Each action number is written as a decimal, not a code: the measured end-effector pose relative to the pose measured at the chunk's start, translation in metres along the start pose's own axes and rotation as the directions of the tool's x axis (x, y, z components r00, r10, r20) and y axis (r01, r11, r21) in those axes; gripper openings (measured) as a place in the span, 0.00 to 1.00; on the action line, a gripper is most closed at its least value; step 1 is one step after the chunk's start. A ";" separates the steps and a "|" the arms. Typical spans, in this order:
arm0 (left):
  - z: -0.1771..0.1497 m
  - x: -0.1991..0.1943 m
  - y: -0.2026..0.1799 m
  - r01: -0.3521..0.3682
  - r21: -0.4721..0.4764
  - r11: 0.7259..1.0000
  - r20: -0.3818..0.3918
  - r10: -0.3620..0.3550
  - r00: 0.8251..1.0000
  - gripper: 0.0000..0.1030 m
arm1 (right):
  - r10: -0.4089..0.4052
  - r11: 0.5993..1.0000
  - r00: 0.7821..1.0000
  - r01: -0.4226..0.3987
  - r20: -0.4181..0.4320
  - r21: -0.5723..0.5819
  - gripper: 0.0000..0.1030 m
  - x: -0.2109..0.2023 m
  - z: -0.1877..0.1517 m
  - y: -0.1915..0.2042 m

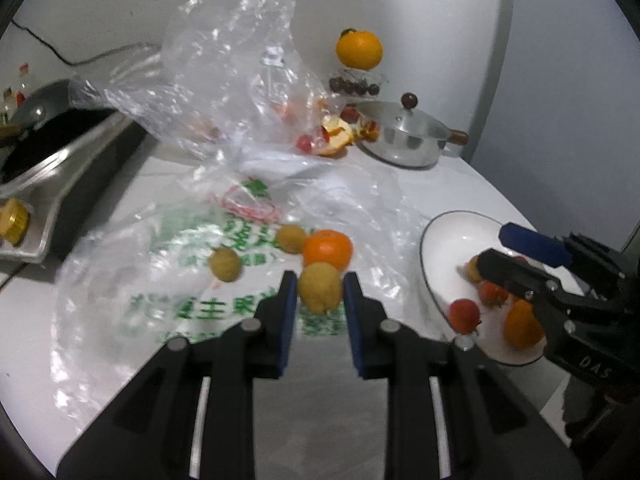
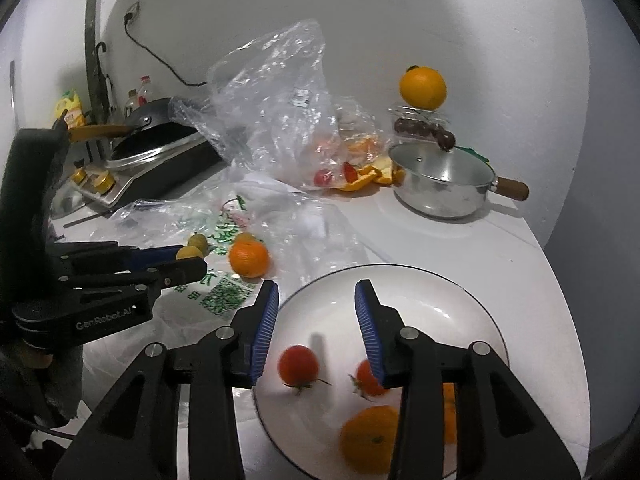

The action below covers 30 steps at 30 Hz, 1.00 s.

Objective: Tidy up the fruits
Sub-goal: 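Move the right gripper to an orange on the bag while the left holds the yellow fruit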

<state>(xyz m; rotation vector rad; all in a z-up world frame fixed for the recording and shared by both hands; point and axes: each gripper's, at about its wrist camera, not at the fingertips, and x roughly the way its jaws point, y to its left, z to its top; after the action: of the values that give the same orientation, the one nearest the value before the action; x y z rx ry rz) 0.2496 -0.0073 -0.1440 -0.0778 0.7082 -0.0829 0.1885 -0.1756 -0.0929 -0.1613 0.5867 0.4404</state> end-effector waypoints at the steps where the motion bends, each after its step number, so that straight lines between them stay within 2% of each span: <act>1: 0.000 -0.002 0.001 -0.007 0.008 1.000 0.008 0.007 1.000 0.23 | 0.000 1.000 1.000 0.000 0.000 -0.006 0.41 0.000 0.001 0.004; 5: -0.001 -0.011 0.013 -0.002 0.009 1.000 0.036 0.002 0.999 0.23 | -0.001 1.000 1.000 0.001 -0.010 -0.030 0.41 0.005 0.004 0.018; 14: -0.003 -0.016 0.039 0.003 -0.024 1.000 0.047 -0.002 0.999 0.23 | -0.017 0.997 0.999 0.015 -0.028 -0.072 0.41 0.019 0.014 0.039; 18: -0.004 -0.018 0.043 -0.025 0.003 1.000 0.067 0.025 0.997 0.23 | -0.017 0.996 0.999 0.013 -0.042 -0.088 0.41 0.028 0.018 0.047; 30: -0.006 -0.008 0.061 -0.005 -0.015 1.000 0.070 0.006 0.998 0.23 | -0.014 0.994 0.997 0.005 -0.082 -0.111 0.41 0.056 0.024 0.060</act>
<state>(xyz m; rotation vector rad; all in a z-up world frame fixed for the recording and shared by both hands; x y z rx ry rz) 0.2425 0.0534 -0.1499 -0.0929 0.6391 -0.0697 0.2151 -0.0952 -0.1065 -0.2894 0.6423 0.4587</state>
